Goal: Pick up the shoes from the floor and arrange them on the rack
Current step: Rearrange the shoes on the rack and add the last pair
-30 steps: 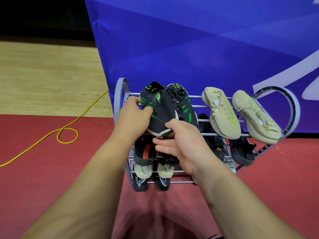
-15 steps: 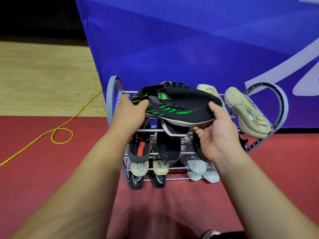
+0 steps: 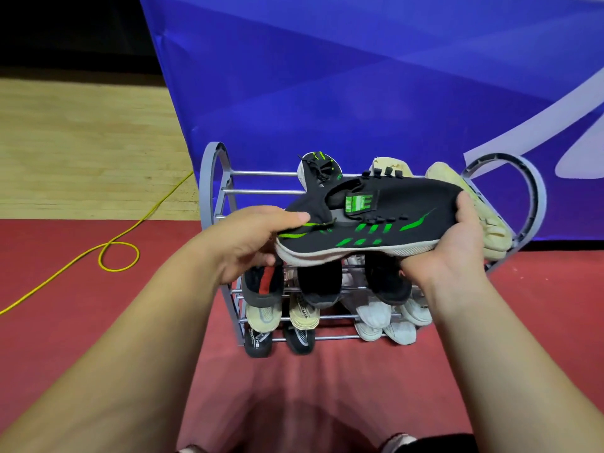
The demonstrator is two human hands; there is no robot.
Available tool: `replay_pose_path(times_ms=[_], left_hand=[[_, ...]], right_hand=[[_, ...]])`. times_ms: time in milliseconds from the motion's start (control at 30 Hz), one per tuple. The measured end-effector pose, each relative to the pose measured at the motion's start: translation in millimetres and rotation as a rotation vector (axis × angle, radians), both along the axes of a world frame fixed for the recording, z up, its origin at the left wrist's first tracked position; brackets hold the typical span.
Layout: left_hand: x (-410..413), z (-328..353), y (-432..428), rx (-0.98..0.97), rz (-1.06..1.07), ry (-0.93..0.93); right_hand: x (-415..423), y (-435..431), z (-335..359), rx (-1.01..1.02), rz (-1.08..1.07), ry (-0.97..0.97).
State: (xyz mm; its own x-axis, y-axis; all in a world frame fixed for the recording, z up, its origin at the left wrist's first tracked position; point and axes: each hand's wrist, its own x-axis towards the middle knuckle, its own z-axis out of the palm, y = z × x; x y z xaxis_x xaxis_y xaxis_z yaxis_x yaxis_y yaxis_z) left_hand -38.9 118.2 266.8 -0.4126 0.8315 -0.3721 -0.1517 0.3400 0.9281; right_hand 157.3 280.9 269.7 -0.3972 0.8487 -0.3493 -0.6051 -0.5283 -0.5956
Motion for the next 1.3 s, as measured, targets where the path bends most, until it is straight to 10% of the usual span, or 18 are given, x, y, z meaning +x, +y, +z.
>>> replay_pose_path(times_ms=[200,533,900,1300], left_hand=[[3,2,-18,-0.027,-0.245,-0.124],[-9,-4,-17,0.178,0.176,-0.193],[-19,-25,-12,-0.005,0.233,0.312],[-21,-36,-13,-0.043,0.189,0.399]], right_hand=[[-33,-18,13,0.189,0.145,-0.006],[-95,-81,-12,0.723,0.581,-0.373],[-100,-92,-39,0.874,0.604,-0.826],[-98,-91,-45,1.017,0.529,-0.985]])
